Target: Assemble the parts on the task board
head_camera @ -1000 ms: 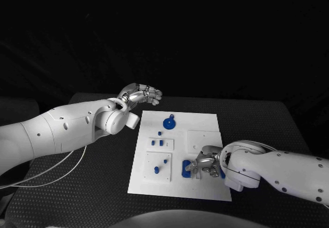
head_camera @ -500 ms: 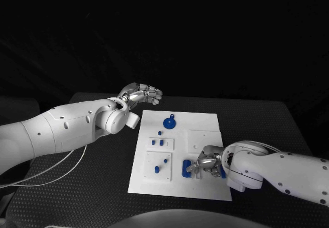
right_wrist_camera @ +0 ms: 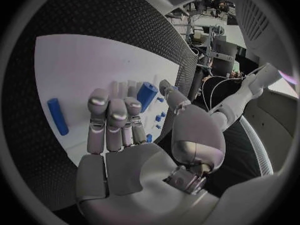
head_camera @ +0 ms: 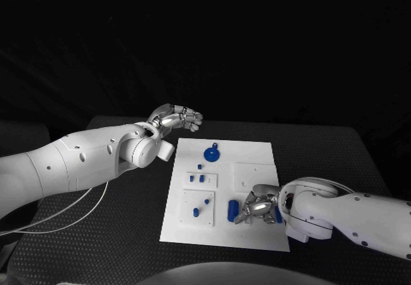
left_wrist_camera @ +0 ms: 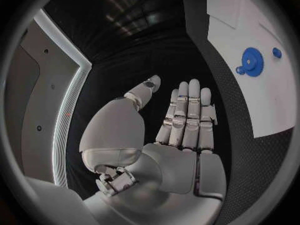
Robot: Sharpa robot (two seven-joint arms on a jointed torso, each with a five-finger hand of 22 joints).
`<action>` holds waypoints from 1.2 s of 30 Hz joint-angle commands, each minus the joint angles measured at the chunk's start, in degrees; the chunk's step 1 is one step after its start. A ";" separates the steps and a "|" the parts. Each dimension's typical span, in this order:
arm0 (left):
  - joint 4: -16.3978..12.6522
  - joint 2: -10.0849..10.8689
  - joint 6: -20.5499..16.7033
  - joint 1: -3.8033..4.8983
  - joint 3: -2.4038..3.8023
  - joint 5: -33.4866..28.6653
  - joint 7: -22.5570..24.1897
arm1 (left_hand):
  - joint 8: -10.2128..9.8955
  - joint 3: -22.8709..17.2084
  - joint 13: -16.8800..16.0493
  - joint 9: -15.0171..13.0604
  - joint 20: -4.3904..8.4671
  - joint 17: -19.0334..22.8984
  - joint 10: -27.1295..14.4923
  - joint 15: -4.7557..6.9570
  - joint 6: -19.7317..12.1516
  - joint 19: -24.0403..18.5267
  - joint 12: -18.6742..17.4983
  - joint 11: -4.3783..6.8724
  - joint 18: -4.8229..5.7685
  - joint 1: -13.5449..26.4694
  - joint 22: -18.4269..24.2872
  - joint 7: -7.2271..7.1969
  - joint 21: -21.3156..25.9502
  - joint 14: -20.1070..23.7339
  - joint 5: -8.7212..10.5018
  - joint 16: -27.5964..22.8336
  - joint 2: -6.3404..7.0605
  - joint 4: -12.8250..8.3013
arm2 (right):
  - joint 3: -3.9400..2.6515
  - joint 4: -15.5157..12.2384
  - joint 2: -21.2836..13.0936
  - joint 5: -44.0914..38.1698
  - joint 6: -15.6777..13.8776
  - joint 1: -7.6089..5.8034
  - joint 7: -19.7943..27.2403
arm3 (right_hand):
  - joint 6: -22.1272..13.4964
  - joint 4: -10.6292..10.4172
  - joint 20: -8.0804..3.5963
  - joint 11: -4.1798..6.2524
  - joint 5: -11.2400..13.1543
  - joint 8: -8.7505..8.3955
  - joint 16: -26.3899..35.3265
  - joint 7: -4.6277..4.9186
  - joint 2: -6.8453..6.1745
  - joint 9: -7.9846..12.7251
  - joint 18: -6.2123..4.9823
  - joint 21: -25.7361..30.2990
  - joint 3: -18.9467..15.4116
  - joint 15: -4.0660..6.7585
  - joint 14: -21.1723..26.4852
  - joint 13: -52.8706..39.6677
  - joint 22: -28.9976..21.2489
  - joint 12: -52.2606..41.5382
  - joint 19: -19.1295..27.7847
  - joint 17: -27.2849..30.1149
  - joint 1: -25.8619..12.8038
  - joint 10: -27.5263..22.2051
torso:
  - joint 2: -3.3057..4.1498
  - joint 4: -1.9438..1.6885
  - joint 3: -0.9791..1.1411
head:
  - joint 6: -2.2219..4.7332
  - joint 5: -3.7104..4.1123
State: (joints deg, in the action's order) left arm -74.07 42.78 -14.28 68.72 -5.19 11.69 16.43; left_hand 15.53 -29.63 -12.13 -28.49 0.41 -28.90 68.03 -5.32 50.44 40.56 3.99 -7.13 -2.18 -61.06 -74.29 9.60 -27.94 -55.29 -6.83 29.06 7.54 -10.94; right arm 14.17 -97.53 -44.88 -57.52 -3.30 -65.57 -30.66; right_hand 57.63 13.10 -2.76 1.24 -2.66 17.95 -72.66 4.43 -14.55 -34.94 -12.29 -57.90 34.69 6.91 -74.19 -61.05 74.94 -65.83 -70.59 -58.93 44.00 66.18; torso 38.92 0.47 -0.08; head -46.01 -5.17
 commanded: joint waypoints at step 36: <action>-0.12 0.03 0.88 0.06 0.04 -0.26 0.12 | 0.33 0.09 0.10 0.08 -0.11 -0.28 -0.31 -0.11 -0.48 0.18 0.08 0.05 -0.01 0.61 -0.19 0.03 0.49 -0.43 0.06 -0.55 0.06 0.49 | 0.01 0.82 1.49 -9.37 -1.98 0.56 -1.80 | 4.17 0.59 0.47 1.07 -0.15 -0.54 0.57 -0.40 9.88 0.22 -2.71 -0.37 7.74 1.09 -0.65 -0.52 0.56 0.71 -0.72 -0.54 1.42 2.52 | 0.02 -0.04 -0.03 | -0.52 -0.04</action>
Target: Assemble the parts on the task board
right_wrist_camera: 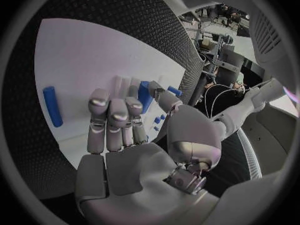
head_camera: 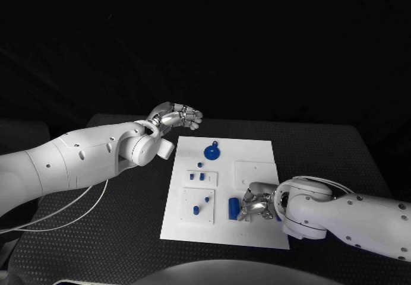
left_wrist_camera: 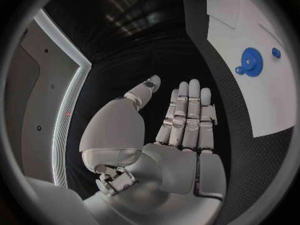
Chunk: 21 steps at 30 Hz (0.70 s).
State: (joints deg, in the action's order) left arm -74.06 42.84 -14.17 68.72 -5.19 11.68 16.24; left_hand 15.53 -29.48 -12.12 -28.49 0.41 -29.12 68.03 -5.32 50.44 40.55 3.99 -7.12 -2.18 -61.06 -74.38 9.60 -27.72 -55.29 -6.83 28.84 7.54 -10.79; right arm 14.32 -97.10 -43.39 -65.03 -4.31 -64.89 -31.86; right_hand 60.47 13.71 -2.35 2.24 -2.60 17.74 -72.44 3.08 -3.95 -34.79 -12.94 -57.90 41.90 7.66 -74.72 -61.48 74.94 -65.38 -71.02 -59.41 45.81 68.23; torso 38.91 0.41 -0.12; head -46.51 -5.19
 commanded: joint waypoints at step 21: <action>-0.07 -0.22 0.84 0.06 0.04 -0.25 0.08 | 0.32 -0.09 0.10 0.11 -0.10 -0.14 -0.33 -0.11 -0.51 0.19 0.07 0.05 -0.02 0.60 -0.14 0.03 0.32 -0.44 0.05 -0.40 0.04 0.37 | -0.14 0.35 0.21 -3.83 -0.08 0.01 0.38 | 1.36 -1.77 0.00 0.00 -0.20 -0.69 0.53 1.02 -10.28 0.12 -2.06 -0.40 -1.65 0.29 -0.37 -0.44 0.42 0.53 -0.79 -0.08 -3.68 0.55 | 0.00 0.03 -0.02 | 0.07 0.08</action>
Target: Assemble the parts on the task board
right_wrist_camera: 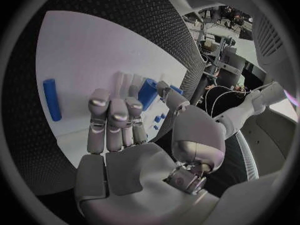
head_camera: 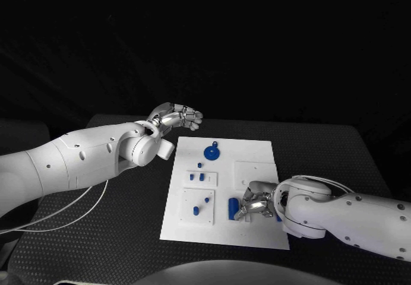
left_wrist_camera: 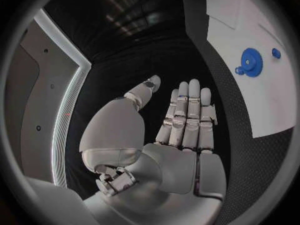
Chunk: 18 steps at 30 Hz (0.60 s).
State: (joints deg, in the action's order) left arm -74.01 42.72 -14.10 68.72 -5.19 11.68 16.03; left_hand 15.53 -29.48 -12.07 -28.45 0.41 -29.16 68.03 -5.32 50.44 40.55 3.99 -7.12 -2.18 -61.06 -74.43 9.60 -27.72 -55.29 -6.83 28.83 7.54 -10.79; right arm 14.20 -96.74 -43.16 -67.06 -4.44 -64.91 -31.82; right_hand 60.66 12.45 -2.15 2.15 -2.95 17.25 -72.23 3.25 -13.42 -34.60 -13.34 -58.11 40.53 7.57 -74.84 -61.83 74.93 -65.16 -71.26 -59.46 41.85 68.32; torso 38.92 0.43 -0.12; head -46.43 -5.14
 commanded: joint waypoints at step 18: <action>-0.09 0.08 0.69 0.06 0.04 -0.25 0.28 | 0.33 -0.12 0.07 0.07 -0.10 -0.19 -0.34 -0.11 -0.53 0.19 0.07 0.05 -0.03 0.51 -0.15 0.03 0.37 -0.44 0.03 -0.47 0.06 0.33 | -0.02 -0.01 -0.11 -1.10 0.30 0.04 0.57 | 1.04 0.30 -0.56 0.12 0.13 -0.22 0.40 0.83 -1.36 -0.44 -1.66 -0.09 -1.39 0.44 -0.27 -0.44 0.38 0.44 -0.53 -0.12 4.23 0.47 | 0.00 0.03 0.00 | -0.17 0.05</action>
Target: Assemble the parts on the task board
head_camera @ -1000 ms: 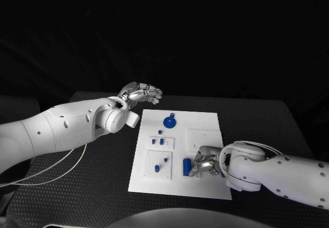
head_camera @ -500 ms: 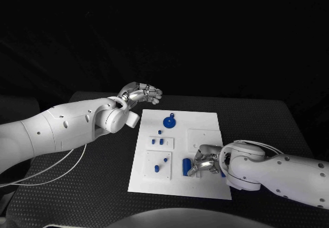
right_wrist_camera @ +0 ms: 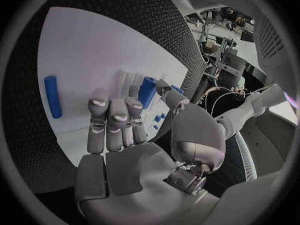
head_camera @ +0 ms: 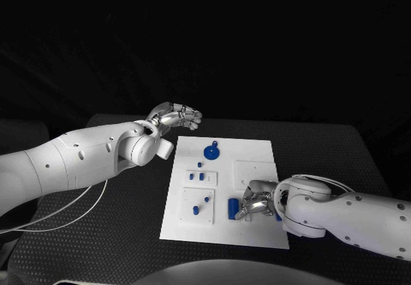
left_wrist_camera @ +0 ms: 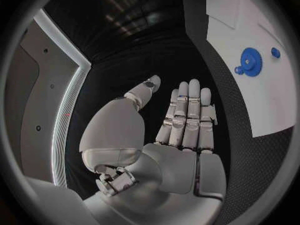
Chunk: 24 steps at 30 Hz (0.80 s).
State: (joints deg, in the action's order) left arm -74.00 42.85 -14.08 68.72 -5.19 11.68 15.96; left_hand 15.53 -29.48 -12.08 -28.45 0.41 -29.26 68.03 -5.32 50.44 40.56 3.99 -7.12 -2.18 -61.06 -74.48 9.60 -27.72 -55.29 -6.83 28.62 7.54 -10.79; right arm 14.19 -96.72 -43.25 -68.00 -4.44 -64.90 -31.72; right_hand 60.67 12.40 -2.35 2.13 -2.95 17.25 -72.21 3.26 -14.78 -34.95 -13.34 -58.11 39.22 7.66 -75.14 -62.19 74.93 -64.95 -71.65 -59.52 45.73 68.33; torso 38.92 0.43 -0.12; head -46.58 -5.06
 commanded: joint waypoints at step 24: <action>-0.12 -0.02 0.67 0.06 0.04 -0.25 0.33 | 0.35 -0.16 0.09 0.09 -0.12 -0.20 -0.36 -0.13 -0.54 0.18 0.07 0.03 -0.02 0.47 -0.17 0.04 0.45 -0.43 0.01 -0.39 0.01 0.38 | -0.01 -0.03 0.52 -5.13 1.24 0.65 0.69 | 1.22 -0.40 -0.28 0.18 0.11 -0.25 0.43 0.75 0.00 -0.26 -1.66 0.00 -0.71 0.36 -0.01 -0.29 0.36 0.35 -0.09 -0.14 1.18 0.62 | 0.00 -0.03 -0.02 | -0.11 -0.06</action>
State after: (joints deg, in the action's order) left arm -74.01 42.88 -14.09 68.72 -5.19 11.68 15.91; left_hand 15.53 -29.61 -12.03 -28.45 0.41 -29.39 68.03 -5.32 50.44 40.56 3.99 -7.12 -2.18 -61.06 -74.57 9.60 -27.49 -55.29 -6.83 28.62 7.54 -10.66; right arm 14.15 -96.67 -42.81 -71.04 -4.30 -64.37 -31.47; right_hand 60.71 11.77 -2.25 2.25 -2.94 17.25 -72.00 3.31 -14.71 -35.16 -13.35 -58.11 38.58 7.53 -75.24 -62.40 74.93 -64.95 -71.74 -59.61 46.41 68.62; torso 38.92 0.41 -0.14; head -46.70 -5.08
